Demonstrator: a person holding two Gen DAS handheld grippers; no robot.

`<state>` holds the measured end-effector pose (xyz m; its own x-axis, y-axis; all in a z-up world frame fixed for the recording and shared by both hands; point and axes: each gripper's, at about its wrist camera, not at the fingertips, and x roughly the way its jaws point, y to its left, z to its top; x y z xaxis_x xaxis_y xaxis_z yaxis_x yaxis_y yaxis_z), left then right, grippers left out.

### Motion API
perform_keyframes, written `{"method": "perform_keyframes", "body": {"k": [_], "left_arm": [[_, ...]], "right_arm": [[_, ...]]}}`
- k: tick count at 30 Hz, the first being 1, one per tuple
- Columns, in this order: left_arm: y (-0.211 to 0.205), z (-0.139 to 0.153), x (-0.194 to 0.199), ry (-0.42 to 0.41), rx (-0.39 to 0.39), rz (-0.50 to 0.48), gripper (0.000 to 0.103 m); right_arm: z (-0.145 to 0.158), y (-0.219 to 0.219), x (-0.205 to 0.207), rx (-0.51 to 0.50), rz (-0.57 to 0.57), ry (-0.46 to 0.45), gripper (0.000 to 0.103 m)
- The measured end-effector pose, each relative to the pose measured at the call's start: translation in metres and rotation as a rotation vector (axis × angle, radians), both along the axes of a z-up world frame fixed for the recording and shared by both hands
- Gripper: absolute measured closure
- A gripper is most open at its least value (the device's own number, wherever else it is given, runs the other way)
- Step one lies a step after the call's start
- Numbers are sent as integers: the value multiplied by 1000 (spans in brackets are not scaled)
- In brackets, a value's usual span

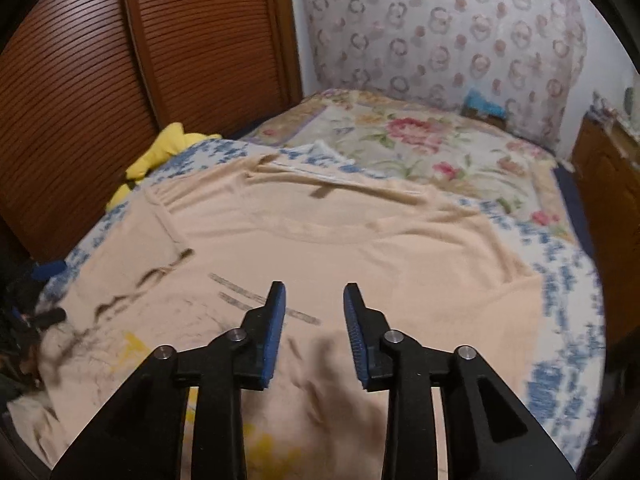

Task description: Fold small clothes

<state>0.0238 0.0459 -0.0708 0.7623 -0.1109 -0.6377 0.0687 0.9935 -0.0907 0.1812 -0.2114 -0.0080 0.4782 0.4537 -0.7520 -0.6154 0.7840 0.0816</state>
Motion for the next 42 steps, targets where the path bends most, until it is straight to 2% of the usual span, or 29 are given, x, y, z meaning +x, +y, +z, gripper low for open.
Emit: {"method": "perform_keyframes", "body": {"k": [1, 3, 5, 10, 15, 22, 26, 33, 42], "left_arm": [[1, 1, 2, -4, 2, 1, 17], [2, 4, 6, -11, 9, -1, 17], [4, 6, 13, -9, 21, 1, 17], [13, 8, 35, 5, 40, 3, 17], [28, 7, 58, 28, 38, 21, 17], [51, 0, 87, 63, 67, 56, 17], [66, -4, 99, 79, 38, 54, 18], [77, -12, 118, 95, 41, 72, 28], [83, -17, 134, 118, 45, 81, 29]], "right_arm": [[2, -10, -1, -12, -16, -18, 70], [2, -27, 1, -25, -45, -31, 54], [-2, -45, 7, -50, -90, -38, 50], [-22, -97, 29, -76, -218, 0, 50], [-41, -119, 48, -87, -266, 40, 50], [-52, -115, 61, -92, -288, 54, 49], [-54, -115, 59, -86, -296, 36, 49], [-55, -116, 61, -78, -298, 40, 49], [-56, -118, 68, -87, -284, 33, 49]]}}
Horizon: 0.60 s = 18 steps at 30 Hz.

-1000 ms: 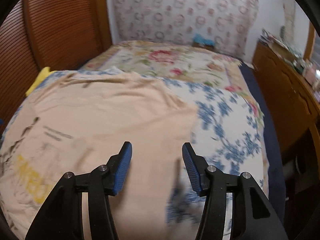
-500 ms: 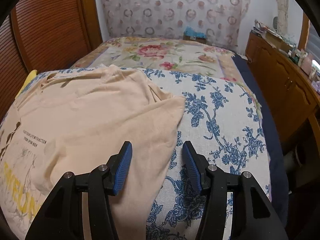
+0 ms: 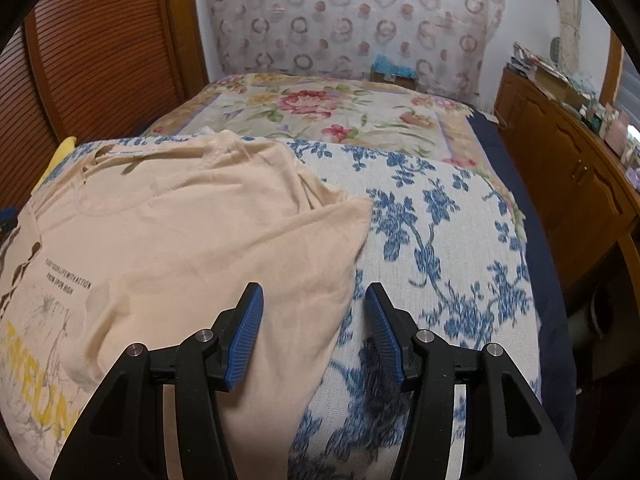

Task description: Fold small clothes

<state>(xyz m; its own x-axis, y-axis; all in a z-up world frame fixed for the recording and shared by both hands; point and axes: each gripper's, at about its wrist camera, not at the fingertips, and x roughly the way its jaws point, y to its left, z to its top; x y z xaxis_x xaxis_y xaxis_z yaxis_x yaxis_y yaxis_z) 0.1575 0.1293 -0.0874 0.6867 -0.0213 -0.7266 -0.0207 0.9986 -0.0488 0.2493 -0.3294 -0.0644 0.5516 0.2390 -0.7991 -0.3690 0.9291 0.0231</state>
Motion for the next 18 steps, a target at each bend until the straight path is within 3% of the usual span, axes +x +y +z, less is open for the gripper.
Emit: {"method": "perform_keyframes", "body": {"k": [4, 5, 6, 10, 12, 16, 18], "left_arm": [[3, -5, 6, 30, -26, -12, 30], [5, -7, 7, 43, -39, -15, 34], [6, -8, 9, 53, -51, -18, 40], [8, -8, 9, 61, -63, -21, 48], [8, -8, 9, 62, -59, -22, 51], [9, -7, 13, 69, -66, -24, 56], [10, -7, 16, 74, -64, -16, 56]], "right_arm": [[0, 0, 18, 5, -18, 11, 49], [0, 2, 23, 5, -16, 17, 50], [1, 4, 26, 2, -14, 18, 55], [3, 15, 22, 10, 39, -2, 72], [3, 17, 20, 26, 65, 2, 92], [5, 21, 16, 10, 99, -12, 99], [11, 15, 16, -30, 37, -59, 99]]}}
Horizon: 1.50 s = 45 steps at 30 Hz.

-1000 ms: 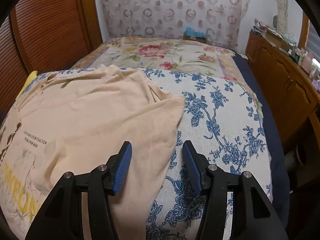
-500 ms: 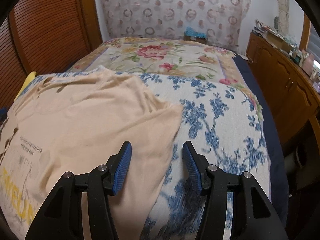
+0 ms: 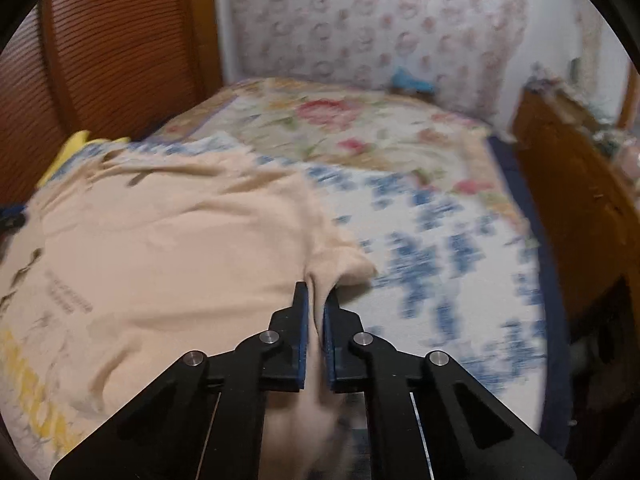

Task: Fold small clothes
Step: 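Grasp the shirt edge with the left gripper while the right gripper holds it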

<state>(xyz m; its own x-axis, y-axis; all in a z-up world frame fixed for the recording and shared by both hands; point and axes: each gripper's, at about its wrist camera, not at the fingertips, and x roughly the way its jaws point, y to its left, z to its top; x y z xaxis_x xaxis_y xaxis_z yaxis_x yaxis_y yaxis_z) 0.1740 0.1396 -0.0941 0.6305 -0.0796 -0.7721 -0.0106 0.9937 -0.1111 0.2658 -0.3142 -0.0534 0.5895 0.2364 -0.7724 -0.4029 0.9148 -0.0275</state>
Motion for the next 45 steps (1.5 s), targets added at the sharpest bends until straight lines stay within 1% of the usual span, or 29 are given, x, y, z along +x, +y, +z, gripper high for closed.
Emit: {"method": "perform_keyframes", "body": {"k": [1, 2, 3, 4, 6, 8, 10, 11, 14, 15, 17, 20, 22, 27, 29, 32, 37, 41, 43, 45], "left_arm": [[0, 0, 1, 2, 1, 1, 56], [0, 0, 3, 5, 1, 0, 56], [0, 0, 5, 7, 3, 0, 56], [0, 0, 6, 9, 5, 0, 56], [-1, 0, 10, 10, 9, -3, 56], [-1, -1, 12, 9, 9, -6, 56], [-2, -1, 13, 10, 9, -9, 67], [-1, -1, 14, 13, -3, -12, 73], [-1, 0, 16, 30, -31, -19, 99], [-3, 1, 14, 31, -34, -25, 101], [-8, 6, 8, 18, -29, -39, 102], [-22, 25, -15, -46, -38, -78, 102], [-33, 39, -32, -88, -37, -103, 102], [-50, 68, -81, -200, -64, -136, 102], [-54, 74, -101, -228, -67, -134, 102], [-55, 73, -127, -243, -100, -133, 102], [-54, 73, -163, -270, -102, -103, 102], [-53, 77, -185, -274, -99, -106, 102], [-54, 79, -194, -272, -89, -110, 102], [-54, 80, -202, -264, -72, -113, 102]], "right_arm": [[4, -6, 2, 7, -35, -13, 99], [8, -15, 5, 39, -77, -23, 99], [9, -18, 7, 51, -86, -18, 99], [8, -17, 8, 48, -81, -11, 99], [4, -11, 9, 0, -62, -5, 99], [1, -8, 9, -12, -49, 5, 99], [0, -9, 11, -5, -45, 15, 99], [1, -9, 10, 7, -42, 18, 99], [6, -7, 4, 32, -22, 7, 99], [10, -8, 0, 43, -15, -1, 99], [20, -9, -8, 80, 4, -16, 99], [38, -9, -24, 126, 37, -44, 99], [53, -12, -37, 192, 63, -35, 99], [84, -14, -70, 244, 114, -82, 99], [94, -18, -90, 265, 128, -100, 99], [104, -28, -118, 299, 137, -123, 99], [110, -44, -162, 306, 143, -140, 99], [115, -59, -193, 314, 122, -146, 99], [117, -65, -207, 303, 115, -139, 99], [116, -67, -219, 268, 114, -127, 99]]}}
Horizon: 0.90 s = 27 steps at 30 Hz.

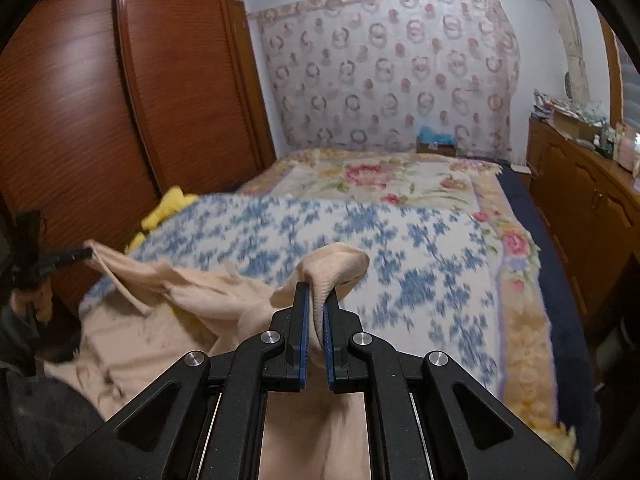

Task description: Fold small clothes

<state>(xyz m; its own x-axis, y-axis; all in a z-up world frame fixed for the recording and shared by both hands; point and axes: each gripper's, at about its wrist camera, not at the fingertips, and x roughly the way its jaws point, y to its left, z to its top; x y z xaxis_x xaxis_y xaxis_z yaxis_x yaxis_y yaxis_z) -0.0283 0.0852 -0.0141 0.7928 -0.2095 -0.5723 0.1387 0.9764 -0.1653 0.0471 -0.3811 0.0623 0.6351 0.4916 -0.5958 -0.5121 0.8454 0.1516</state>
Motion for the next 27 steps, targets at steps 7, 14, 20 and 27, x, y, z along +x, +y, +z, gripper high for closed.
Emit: {"method": "perform_keyframes", "body": {"k": [7, 14, 20, 27], "left_arm": [[-8, -5, -17, 62, 39, -53, 102], [-15, -9, -16, 76, 84, -69, 82], [-11, -8, -7, 64, 105, -50, 62], [-2, -25, 31, 107, 130, -27, 53]], "right_arm": [[-26, -9, -35, -89, -12, 89, 99], [-69, -6, -44, -195, -18, 195, 99], [-51, -7, -42, -179, -25, 132, 80], [-41, -1, -17, -183, -54, 72, 61]]}}
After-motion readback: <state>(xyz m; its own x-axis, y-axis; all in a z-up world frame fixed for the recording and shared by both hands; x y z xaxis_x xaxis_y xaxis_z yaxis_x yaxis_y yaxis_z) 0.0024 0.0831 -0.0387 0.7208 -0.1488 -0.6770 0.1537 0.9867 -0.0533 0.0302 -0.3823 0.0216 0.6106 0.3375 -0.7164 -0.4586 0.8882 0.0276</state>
